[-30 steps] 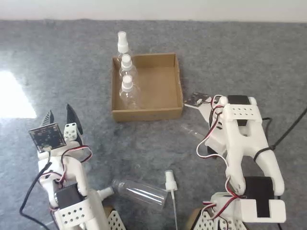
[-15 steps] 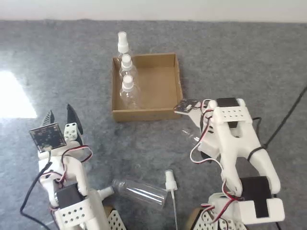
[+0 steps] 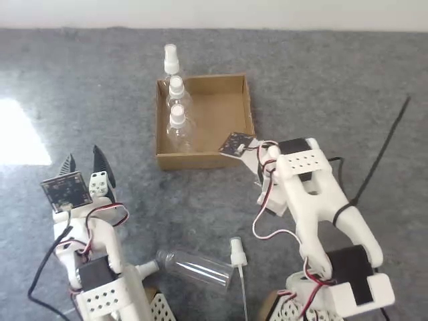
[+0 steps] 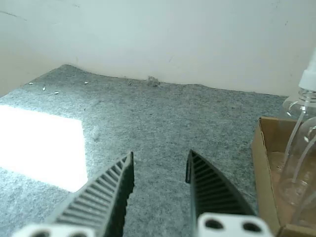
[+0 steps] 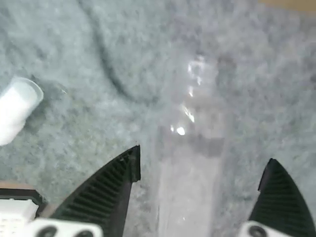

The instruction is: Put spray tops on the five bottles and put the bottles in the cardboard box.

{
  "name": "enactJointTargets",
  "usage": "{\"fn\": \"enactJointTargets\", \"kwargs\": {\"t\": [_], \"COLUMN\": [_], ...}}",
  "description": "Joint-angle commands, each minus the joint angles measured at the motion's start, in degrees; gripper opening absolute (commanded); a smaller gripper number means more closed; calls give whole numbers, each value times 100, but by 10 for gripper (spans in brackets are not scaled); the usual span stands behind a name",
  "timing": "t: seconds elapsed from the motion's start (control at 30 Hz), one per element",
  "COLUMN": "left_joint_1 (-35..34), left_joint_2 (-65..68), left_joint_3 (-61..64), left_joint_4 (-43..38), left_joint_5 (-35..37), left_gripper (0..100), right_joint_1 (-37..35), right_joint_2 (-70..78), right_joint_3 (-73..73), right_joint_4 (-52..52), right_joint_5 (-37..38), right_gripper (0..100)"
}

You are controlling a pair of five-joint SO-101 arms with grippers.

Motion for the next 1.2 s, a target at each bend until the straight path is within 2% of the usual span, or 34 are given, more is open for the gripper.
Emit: {"fn": "enactJointTargets", "kwargs": {"t": [0.0, 0.63, 0.97, 1.07, 1.17], "left_joint_1": [-18, -18, -18, -18, -18], "left_joint_2": [-88, -88, -88, -88, -88], "left_joint_3": [-75, -75, -75, -75, -75], "left_joint_4": [-132, -132, -132, -132, -132], "left_joint_5": [9, 9, 9, 9, 9], "left_gripper": [163, 163, 163, 163, 163], "right_joint_1": [-277, -277, -286, -277, -277], "right_joint_2": [-295, 101, 277, 259, 233], "right_joint_3": [-44, 79, 53, 53, 9], "right_joint_4": [-101, -760, -778, -760, -787], "right_joint_5": [-97, -123, -123, -132, -484], "right_gripper": [341, 340, 336, 250, 177]}}
